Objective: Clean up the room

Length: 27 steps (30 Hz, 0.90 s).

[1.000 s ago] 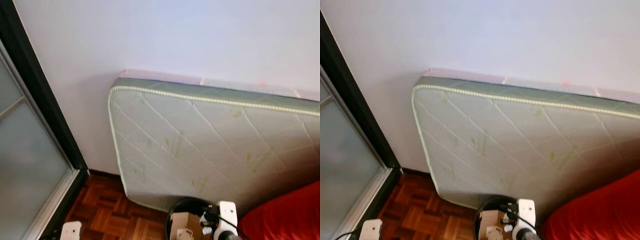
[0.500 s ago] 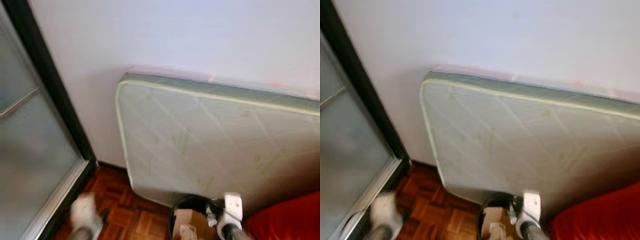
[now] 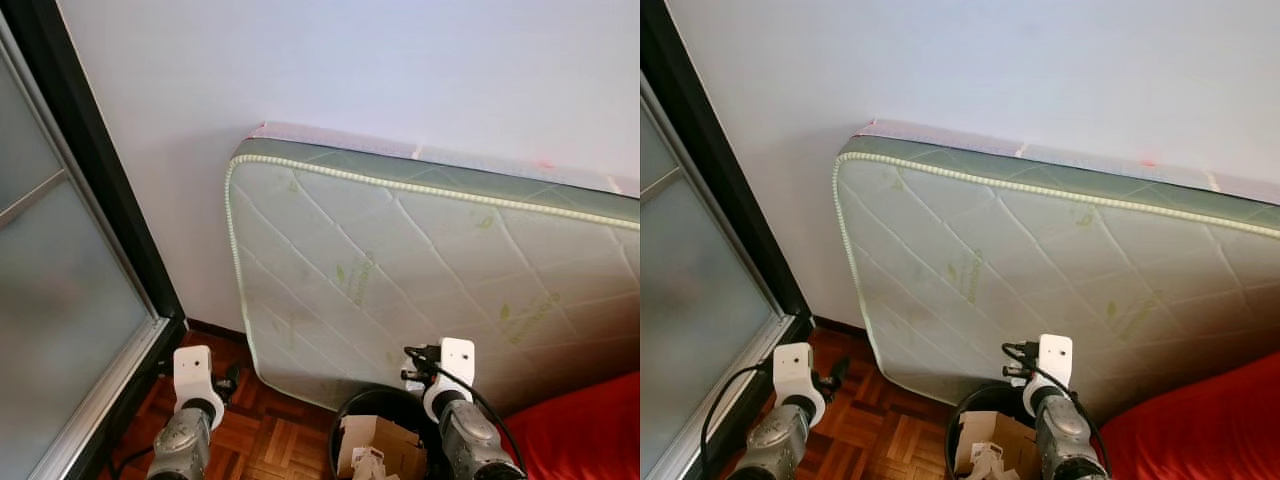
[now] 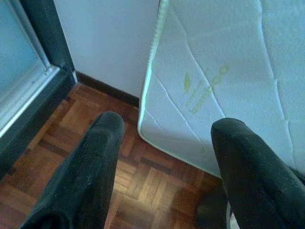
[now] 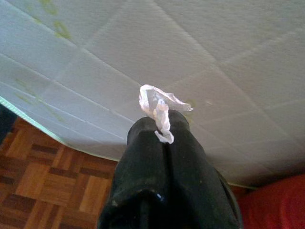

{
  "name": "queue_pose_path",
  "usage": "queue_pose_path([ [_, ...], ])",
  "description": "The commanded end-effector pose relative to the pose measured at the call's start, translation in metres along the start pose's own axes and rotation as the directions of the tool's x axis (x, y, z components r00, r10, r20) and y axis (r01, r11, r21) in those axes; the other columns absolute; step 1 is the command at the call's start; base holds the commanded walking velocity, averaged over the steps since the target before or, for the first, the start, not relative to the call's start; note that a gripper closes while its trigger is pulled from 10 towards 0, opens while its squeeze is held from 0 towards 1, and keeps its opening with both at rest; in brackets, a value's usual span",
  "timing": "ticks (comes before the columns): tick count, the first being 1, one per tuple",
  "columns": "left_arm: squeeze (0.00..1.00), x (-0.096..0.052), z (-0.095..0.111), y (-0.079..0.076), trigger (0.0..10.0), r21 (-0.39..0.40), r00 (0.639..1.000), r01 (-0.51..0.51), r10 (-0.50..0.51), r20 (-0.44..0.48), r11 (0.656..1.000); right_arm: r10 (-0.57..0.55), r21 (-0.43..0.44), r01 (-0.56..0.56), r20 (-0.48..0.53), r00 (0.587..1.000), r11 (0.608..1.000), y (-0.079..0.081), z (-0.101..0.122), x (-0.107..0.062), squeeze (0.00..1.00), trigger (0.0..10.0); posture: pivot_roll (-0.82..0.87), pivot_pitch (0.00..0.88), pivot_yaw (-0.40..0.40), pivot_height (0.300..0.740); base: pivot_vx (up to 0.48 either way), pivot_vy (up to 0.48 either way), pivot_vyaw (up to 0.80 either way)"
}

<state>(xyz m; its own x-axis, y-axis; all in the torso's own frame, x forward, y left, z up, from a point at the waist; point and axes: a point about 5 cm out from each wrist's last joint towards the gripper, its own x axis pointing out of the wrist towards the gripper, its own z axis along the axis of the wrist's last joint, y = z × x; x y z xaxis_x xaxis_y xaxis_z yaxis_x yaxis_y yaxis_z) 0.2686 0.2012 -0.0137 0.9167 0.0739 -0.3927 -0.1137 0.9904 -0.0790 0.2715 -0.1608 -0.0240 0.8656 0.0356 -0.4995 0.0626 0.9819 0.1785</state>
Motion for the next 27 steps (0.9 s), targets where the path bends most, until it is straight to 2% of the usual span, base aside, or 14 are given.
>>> queue_pose_path([
  [1,0.0,0.0,0.001,0.002,10.0,0.005,1.0,-0.011,0.011,0.007,1.0,-0.028,-0.006,0.028,-0.013,1.0,1.0,-0.008,-0.002,-0.001,0.0,10.0,0.08,0.0,-0.073,0.74,0.0,0.0,0.0],
  [7,0.0,-0.002,-0.002,0.005,10.0,-0.006,1.0,-0.023,0.023,0.006,1.0,-0.089,-0.016,0.089,-0.024,0.996,0.996,-0.017,-0.008,-0.006,0.0,10.0,0.08,0.0,-0.073,0.74,0.0,0.0,0.0],
  [13,0.0,-0.002,-0.001,0.006,10.0,-0.01,1.0,-0.027,0.027,0.009,1.0,-0.186,-0.06,0.185,0.0,0.983,0.981,-0.031,-0.003,-0.007,0.0,10.0,0.08,0.0,-0.073,0.74,0.0,0.0,0.0],
  [27,0.0,-0.001,0.0,0.008,10.0,-0.012,1.0,-0.029,0.029,0.006,1.0,-0.239,-0.065,0.238,-0.002,0.971,0.969,-0.042,-0.004,-0.01,0.0,10.0,0.09,0.0,-0.071,0.74,0.0,0.0,0.0],
])
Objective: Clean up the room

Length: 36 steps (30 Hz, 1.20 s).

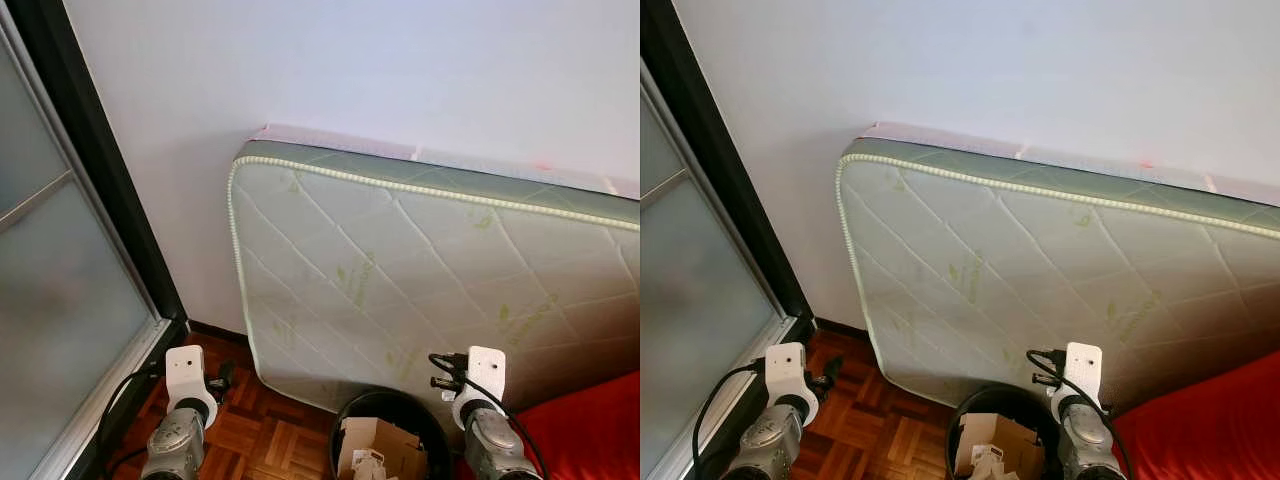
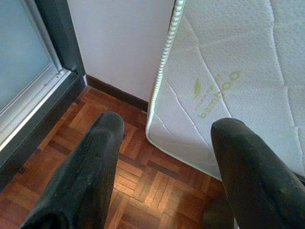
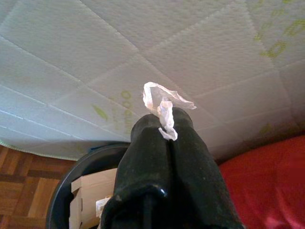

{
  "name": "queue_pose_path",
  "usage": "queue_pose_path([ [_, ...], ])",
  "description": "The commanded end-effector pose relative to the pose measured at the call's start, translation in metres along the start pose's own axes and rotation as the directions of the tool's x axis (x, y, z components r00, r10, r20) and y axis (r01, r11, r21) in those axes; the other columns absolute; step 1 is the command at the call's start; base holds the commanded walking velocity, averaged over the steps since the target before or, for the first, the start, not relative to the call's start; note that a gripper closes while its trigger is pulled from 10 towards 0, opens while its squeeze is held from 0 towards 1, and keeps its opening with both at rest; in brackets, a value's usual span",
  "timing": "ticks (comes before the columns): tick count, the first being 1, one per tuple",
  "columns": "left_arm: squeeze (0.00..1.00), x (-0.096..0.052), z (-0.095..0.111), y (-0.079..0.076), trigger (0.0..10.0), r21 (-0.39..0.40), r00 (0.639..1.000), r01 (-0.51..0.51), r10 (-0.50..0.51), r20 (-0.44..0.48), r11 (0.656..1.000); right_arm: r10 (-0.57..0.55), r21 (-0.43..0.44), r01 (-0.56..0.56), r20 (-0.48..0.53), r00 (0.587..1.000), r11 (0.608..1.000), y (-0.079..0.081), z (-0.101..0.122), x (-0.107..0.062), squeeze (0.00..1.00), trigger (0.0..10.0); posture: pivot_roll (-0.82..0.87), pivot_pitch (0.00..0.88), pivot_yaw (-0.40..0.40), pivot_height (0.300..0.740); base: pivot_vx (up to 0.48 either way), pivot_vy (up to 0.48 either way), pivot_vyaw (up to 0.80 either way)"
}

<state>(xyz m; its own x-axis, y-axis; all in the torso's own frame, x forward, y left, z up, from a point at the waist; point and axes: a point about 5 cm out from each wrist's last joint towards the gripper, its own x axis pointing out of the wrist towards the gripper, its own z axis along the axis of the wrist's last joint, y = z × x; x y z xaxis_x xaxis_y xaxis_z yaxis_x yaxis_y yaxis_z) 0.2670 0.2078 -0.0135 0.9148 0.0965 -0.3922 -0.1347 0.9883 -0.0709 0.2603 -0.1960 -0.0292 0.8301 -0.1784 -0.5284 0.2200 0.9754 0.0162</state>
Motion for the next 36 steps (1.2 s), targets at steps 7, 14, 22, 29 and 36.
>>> queue_pose_path([
  [7,0.0,-0.0005,-0.0003,0.0022,10.0,-0.012,1.0,-0.006,0.006,0.002,1.0,-0.044,-0.043,0.044,-0.011,0.999,0.998,-0.0096,-0.0031,-0.0011,0.8,10.0,0.09,0.0,-0.069,0.74,0.0,0.0,0.0],
  [14,0.0,-0.0004,-0.0002,0.0023,10.0,-0.014,1.0,-0.005,0.005,0.001,1.0,-0.057,-0.052,0.056,-0.026,0.998,0.997,-0.0125,-0.007,-0.0024,1.0,10.0,0.09,0.0,-0.07,0.74,0.0,0.0,0.0],
  [22,0.0,0.0,0.0002,0.0019,10.0,-0.017,1.0,-0.003,0.003,0.0,1.0,-0.049,-0.051,0.048,-0.031,0.998,0.998,-0.0115,-0.0075,-0.0024,1.0,10.0,0.09,0.0,-0.07,0.74,0.0,0.0,0.0],
  [29,0.0,0.0002,0.0004,0.0018,10.0,-0.018,1.0,-0.001,0.001,-0.002,1.0,-0.042,-0.053,0.039,-0.039,0.998,0.998,-0.0098,-0.0083,-0.0024,1.0,10.0,0.09,0.0,-0.07,0.74,0.0,0.0,0.0],
  [36,0.0,0.0006,0.0009,0.0017,10.0,-0.016,1.0,0.0,0.0,-0.003,1.0,-0.035,-0.048,0.033,-0.045,0.998,0.998,-0.0086,-0.0091,-0.0025,1.0,10.0,0.09,0.0,-0.07,0.74,0.0,0.0,0.0],
])
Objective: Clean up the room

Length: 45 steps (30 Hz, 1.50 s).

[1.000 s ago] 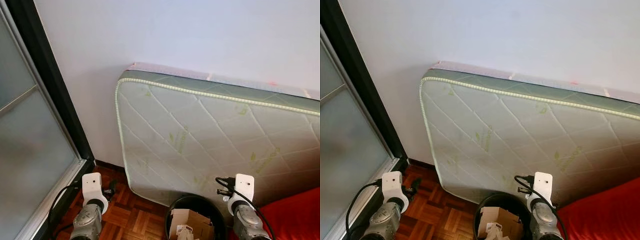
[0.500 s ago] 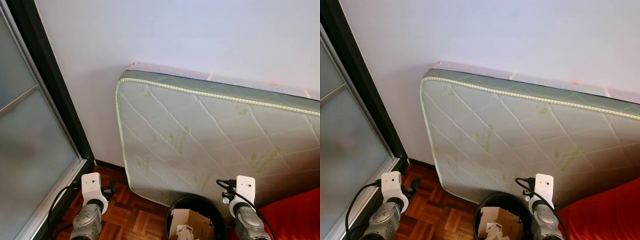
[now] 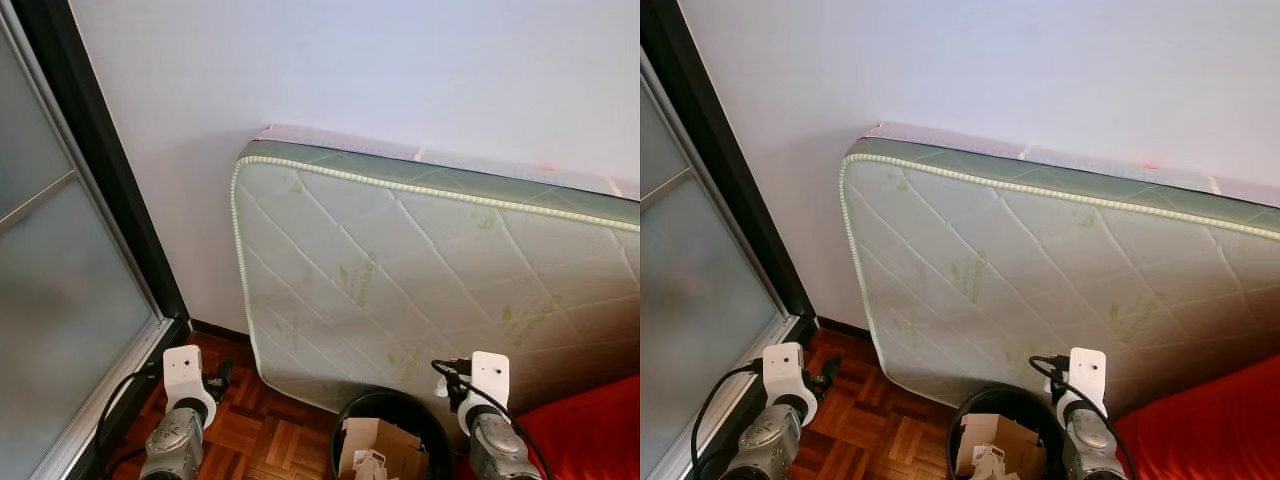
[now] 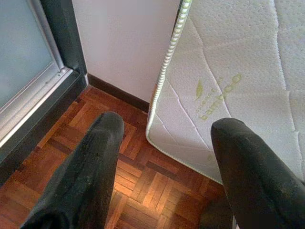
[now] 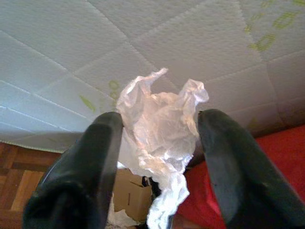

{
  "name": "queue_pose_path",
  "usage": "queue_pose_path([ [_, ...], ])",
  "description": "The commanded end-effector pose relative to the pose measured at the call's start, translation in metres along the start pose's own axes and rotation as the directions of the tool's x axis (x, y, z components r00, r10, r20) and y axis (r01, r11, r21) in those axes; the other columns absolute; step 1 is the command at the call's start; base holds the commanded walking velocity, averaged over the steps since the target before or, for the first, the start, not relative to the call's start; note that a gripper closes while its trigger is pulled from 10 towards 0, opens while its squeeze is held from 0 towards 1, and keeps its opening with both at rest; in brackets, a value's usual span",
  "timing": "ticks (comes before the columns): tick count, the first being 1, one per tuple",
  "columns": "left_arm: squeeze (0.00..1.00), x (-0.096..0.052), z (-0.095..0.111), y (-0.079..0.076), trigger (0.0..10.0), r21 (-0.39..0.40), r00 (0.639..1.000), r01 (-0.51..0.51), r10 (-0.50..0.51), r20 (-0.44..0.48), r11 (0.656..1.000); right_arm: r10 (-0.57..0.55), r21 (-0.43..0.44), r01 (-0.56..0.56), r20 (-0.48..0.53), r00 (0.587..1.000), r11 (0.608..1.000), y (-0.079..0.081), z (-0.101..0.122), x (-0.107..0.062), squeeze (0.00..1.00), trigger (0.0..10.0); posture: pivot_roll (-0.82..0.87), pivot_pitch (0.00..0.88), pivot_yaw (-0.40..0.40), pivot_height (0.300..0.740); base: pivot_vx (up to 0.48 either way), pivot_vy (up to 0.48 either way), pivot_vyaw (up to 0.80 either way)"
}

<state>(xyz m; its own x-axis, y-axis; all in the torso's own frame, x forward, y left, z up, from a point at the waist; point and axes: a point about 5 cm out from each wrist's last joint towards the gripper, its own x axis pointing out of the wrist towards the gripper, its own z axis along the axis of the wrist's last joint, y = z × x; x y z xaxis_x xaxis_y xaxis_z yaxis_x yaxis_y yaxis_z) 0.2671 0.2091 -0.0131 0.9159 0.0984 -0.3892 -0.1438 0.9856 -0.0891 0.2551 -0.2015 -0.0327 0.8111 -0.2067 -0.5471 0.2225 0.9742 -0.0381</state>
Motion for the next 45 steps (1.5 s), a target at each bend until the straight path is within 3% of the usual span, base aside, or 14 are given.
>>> queue_pose_path([
  [1,0.0,0.001,0.001,0.0,10.0,0.004,1.0,0.001,-0.001,-0.006,1.0,0.002,-0.003,-0.002,-0.027,1.0,1.0,-0.001,-0.005,-0.001,1.0,10.0,0.09,0.0,-0.071,0.74,0.0,0.0,0.0],
  [17,0.0,0.001,0.0,0.0,10.0,0.002,1.0,0.002,-0.002,-0.01,1.0,0.003,-0.028,-0.005,-0.064,0.998,1.0,-0.001,-0.011,-0.002,1.0,10.0,0.09,0.0,-0.071,0.74,0.0,0.0,0.0],
  [23,0.0,0.001,0.0,0.001,10.0,0.002,1.0,0.002,-0.002,-0.012,1.0,-0.039,-0.117,0.029,-0.078,0.996,0.993,-0.008,-0.014,-0.003,1.0,10.0,0.09,0.0,-0.072,0.74,0.0,0.0,0.0],
  [28,0.0,0.0,-0.001,0.001,10.0,0.003,1.0,0.001,-0.001,-0.015,1.0,-0.071,-0.255,0.042,-0.106,0.992,0.966,-0.011,-0.021,-0.005,1.0,10.0,0.1,0.0,-0.073,0.74,0.0,0.0,0.0],
  [35,0.0,0.001,-0.001,0.001,10.0,0.003,1.0,0.0,0.0,-0.016,1.0,-0.046,-0.196,0.021,-0.122,0.991,0.98,-0.008,-0.023,-0.006,1.0,10.0,0.09,0.0,-0.072,0.74,0.0,0.0,0.0],
  [36,0.0,0.001,-0.001,0.001,10.0,0.003,1.0,0.0,0.0,-0.017,1.0,-0.027,-0.165,0.006,-0.124,0.992,0.986,-0.006,-0.023,-0.006,0.91,10.0,0.09,0.0,-0.072,0.74,0.0,0.0,0.0],
  [37,0.0,0.001,-0.001,0.001,10.0,0.003,1.0,-0.001,0.001,-0.017,1.0,0.005,-0.122,-0.019,-0.12,0.993,0.992,-0.001,-0.022,-0.006,0.0,10.0,0.09,0.0,-0.072,0.74,0.0,0.0,0.0],
  [45,0.0,0.001,-0.001,0.001,10.0,-0.003,1.0,-0.006,0.006,-0.024,1.0,0.086,-0.053,-0.094,-0.144,0.986,0.994,0.009,-0.025,-0.007,0.0,10.0,0.09,0.0,-0.072,0.74,0.0,0.0,0.0],
])
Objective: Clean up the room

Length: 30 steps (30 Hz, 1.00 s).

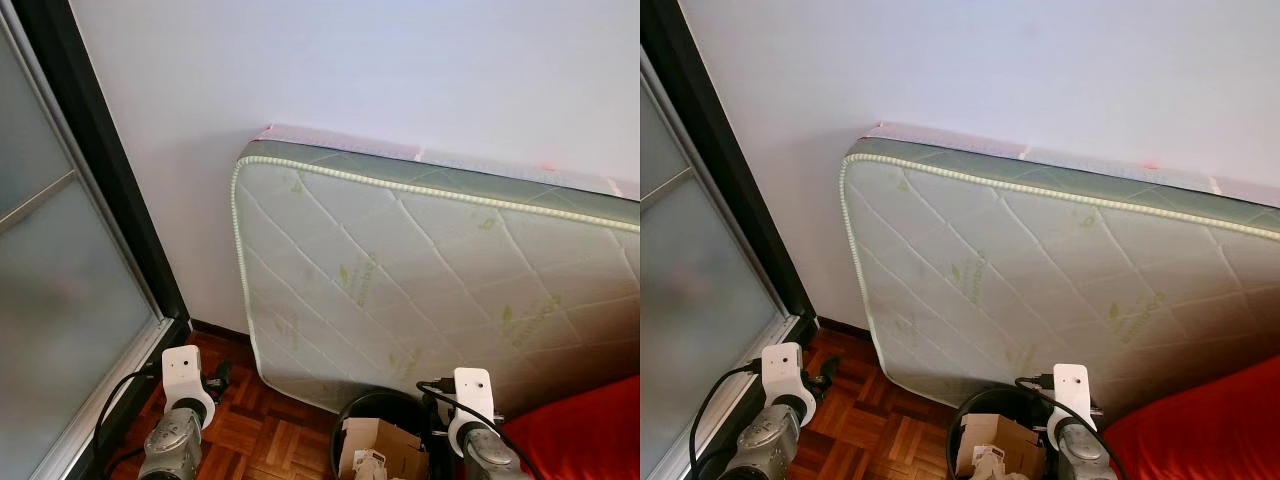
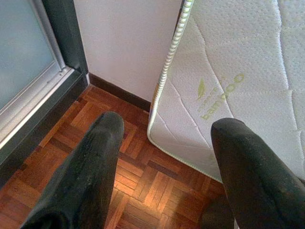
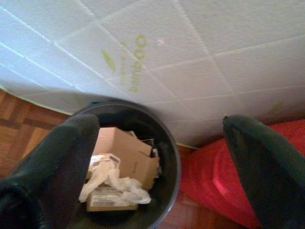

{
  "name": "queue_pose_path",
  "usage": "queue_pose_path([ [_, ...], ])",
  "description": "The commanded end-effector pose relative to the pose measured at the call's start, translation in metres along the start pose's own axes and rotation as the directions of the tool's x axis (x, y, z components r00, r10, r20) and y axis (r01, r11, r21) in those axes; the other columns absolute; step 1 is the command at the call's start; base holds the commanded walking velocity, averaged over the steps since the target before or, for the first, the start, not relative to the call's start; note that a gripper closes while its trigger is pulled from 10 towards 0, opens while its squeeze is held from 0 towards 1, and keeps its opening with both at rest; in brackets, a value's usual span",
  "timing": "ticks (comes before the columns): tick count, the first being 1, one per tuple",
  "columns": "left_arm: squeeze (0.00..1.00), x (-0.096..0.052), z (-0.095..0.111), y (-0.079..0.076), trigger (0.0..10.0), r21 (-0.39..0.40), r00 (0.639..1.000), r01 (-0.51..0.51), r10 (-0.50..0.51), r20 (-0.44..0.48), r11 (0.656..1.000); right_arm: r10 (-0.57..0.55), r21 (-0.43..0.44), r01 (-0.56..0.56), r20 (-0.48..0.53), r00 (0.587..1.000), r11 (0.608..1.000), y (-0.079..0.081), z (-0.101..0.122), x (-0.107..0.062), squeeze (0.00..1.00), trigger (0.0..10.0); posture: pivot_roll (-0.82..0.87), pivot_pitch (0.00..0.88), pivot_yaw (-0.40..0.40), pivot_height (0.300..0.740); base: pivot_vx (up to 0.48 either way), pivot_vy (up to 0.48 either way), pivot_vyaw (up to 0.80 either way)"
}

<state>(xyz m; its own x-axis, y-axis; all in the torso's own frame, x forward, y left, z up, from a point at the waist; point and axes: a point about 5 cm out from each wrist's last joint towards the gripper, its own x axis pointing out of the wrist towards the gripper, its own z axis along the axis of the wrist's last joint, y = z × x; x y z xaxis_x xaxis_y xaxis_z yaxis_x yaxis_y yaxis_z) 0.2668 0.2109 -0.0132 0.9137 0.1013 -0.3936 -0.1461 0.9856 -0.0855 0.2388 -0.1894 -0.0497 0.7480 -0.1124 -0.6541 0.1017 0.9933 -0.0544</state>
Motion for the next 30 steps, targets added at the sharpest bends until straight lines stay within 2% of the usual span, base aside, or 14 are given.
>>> queue_pose_path([
  [1,0.0,0.001,-0.002,0.0,10.0,-0.006,1.0,-0.004,0.004,-0.028,1.0,0.015,0.038,-0.015,-0.022,1.0,0.999,0.001,-0.003,0.0,0.0,10.0,0.09,0.0,-0.072,0.74,0.0,0.0,0.0],
  [5,0.0,-0.002,-0.012,0.005,10.0,-0.008,0.995,-0.027,0.026,-0.101,1.0,0.069,0.065,-0.064,-0.087,0.994,0.996,0.003,-0.015,-0.003,0.0,10.0,0.09,0.0,-0.071,0.74,0.0,0.0,0.0],
  [6,0.0,-0.006,-0.021,0.009,10.0,-0.011,0.988,-0.043,0.041,-0.148,0.999,0.082,0.092,-0.072,-0.107,0.991,0.993,0.002,-0.021,-0.005,0.0,10.0,0.09,0.0,-0.066,0.74,0.0,0.0,0.0],
  [7,0.0,-0.01,-0.029,0.013,10.0,-0.011,0.981,-0.057,0.054,-0.185,0.998,0.078,0.103,-0.066,-0.123,0.989,0.992,0.001,-0.027,-0.006,0.0,10.0,0.09,0.0,-0.065,0.74,0.0,0.0,0.0],
  [8,0.0,-0.01,-0.029,0.013,10.0,-0.011,0.981,-0.057,0.054,-0.185,0.998,0.078,0.103,-0.066,-0.123,0.989,0.992,0.001,-0.027,-0.006,0.0,10.0,0.09,0.0,-0.065,0.74,0.0,0.0,0.0],
  [13,0.0,-0.024,-0.053,0.02,10.0,0.022,0.953,-0.076,0.079,-0.293,0.997,0.058,0.197,-0.026,-0.16,0.985,0.98,-0.009,-0.041,-0.011,0.0,10.0,0.08,0.0,-0.052,0.74,0.0,0.0,0.0],
  [25,0.0,-0.04,-0.075,0.024,10.0,0.079,0.92,-0.066,0.092,-0.381,0.995,0.131,0.176,-0.096,-0.199,0.971,0.98,-0.003,-0.052,-0.015,0.0,10.0,0.06,0.0,-0.039,0.74,0.0,0.0,0.0],
  [30,0.0,-0.055,-0.087,0.044,10.0,0.105,0.893,-0.07,0.109,-0.436,0.992,0.132,0.115,-0.111,-0.201,0.971,0.987,-0.002,-0.049,-0.014,0.0,10.0,0.06,0.0,-0.036,0.74,0.0,0.0,0.0],
])
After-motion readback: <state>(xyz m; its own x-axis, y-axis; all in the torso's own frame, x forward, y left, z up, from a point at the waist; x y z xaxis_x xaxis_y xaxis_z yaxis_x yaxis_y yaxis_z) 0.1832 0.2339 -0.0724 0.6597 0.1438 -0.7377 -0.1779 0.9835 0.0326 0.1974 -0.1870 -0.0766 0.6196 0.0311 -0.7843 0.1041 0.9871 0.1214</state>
